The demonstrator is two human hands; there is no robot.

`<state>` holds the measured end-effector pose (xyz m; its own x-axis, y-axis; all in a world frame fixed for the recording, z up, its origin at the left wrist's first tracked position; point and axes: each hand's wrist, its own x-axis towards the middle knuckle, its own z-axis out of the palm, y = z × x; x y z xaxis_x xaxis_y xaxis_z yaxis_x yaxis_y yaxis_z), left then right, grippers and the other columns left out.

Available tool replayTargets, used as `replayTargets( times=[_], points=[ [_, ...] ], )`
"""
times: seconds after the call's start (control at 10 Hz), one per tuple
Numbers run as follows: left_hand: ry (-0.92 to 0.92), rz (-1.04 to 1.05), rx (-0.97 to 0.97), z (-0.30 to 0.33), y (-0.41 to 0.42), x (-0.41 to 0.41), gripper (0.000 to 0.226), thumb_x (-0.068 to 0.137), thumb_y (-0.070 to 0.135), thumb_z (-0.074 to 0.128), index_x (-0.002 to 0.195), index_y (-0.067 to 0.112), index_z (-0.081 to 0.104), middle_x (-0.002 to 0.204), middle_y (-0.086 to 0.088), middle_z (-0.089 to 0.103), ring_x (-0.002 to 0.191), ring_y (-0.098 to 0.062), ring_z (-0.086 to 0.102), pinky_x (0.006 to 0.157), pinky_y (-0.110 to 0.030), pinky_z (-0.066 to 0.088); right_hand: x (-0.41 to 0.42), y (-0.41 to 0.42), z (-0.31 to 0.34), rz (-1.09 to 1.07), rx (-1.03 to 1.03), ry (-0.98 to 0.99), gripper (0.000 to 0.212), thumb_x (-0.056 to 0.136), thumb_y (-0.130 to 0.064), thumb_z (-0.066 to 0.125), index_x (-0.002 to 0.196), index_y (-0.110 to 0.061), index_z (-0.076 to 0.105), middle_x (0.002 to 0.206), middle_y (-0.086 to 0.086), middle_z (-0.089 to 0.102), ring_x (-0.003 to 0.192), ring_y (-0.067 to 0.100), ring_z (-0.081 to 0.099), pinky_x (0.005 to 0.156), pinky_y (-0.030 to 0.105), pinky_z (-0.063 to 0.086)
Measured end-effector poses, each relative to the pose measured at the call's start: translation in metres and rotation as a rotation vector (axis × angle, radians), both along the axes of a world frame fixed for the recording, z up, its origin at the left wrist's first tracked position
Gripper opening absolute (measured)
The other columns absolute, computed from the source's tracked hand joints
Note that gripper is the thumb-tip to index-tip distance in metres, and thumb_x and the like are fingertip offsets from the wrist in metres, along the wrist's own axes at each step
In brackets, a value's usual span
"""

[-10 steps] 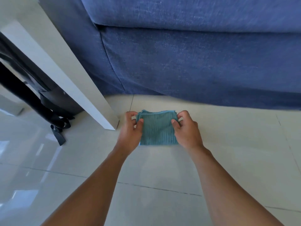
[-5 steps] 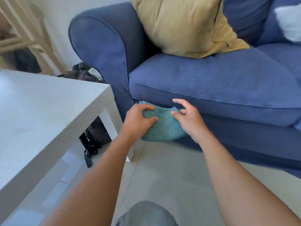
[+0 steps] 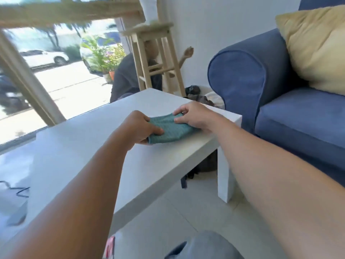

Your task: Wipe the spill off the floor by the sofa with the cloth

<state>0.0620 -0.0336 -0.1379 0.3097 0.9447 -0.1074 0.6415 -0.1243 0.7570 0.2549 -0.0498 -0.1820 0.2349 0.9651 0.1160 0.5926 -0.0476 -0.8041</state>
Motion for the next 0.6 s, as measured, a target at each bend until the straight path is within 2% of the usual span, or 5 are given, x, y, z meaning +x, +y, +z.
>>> replayTargets(
  times=[0.2, 0.3, 0.4, 0.5, 0.6],
  points=[
    [0.148, 0.172, -0.026, -0.012, 0.014, -0.080, 0.035, 0.070, 0.020, 0.089, 0.087, 0.008, 0.061, 0.087, -0.017, 0.066, 0.071, -0.033, 0.068, 0.080, -0.048, 0.061, -0.084, 0.043, 0.006, 0.175, -0.062, -0.224, 0.035, 0.087, -0.021, 0.078, 0.122, -0.018, 0.074, 0.125, 0.006, 0.071, 0.103, 0.015, 0.060, 0.086, 0.021, 0.038],
    [0.275, 0.157, -0.001, -0.016, 0.014, -0.089, 0.054, 0.071, 0.040, 0.086, 0.109, 0.009, 0.064, 0.113, -0.017, 0.061, 0.082, -0.027, 0.062, 0.082, -0.040, 0.058, -0.090, 0.045, 0.006, 0.179, -0.073, -0.278, 0.038, 0.088, -0.023, 0.077, 0.125, -0.018, 0.073, 0.130, 0.006, 0.070, 0.114, 0.018, 0.062, 0.088, 0.021, 0.037],
    [0.437, 0.146, 0.082, -0.018, 0.018, -0.088, 0.062, 0.080, 0.050, 0.074, 0.130, 0.016, 0.060, 0.137, -0.013, 0.035, 0.114, -0.029, 0.042, 0.103, -0.042, 0.041, -0.089, 0.035, 0.007, 0.173, -0.062, -0.290, 0.035, 0.092, -0.031, 0.072, 0.125, -0.021, 0.073, 0.129, 0.005, 0.069, 0.118, 0.021, 0.062, 0.090, 0.024, 0.038],
    [0.530, 0.161, 0.246, -0.015, 0.019, -0.077, 0.058, 0.085, 0.054, 0.066, 0.131, 0.020, 0.057, 0.142, -0.012, 0.029, 0.127, -0.036, 0.028, 0.102, -0.052, 0.032, -0.073, 0.023, 0.008, 0.104, -0.011, -0.320, 0.028, 0.095, -0.036, 0.064, 0.113, -0.019, 0.077, 0.116, 0.005, 0.073, 0.106, 0.023, 0.065, 0.087, 0.030, 0.045],
    [0.515, 0.101, 0.425, -0.003, 0.020, -0.051, 0.051, 0.087, 0.054, 0.062, 0.125, 0.020, 0.061, 0.142, -0.012, 0.037, 0.130, -0.037, 0.032, 0.100, -0.053, 0.033, -0.040, 0.005, 0.013, -0.052, 0.024, -0.350, 0.028, 0.095, -0.032, 0.058, 0.097, -0.012, 0.078, 0.098, 0.007, 0.076, 0.093, 0.026, 0.068, 0.078, 0.035, 0.052]
  ],
)
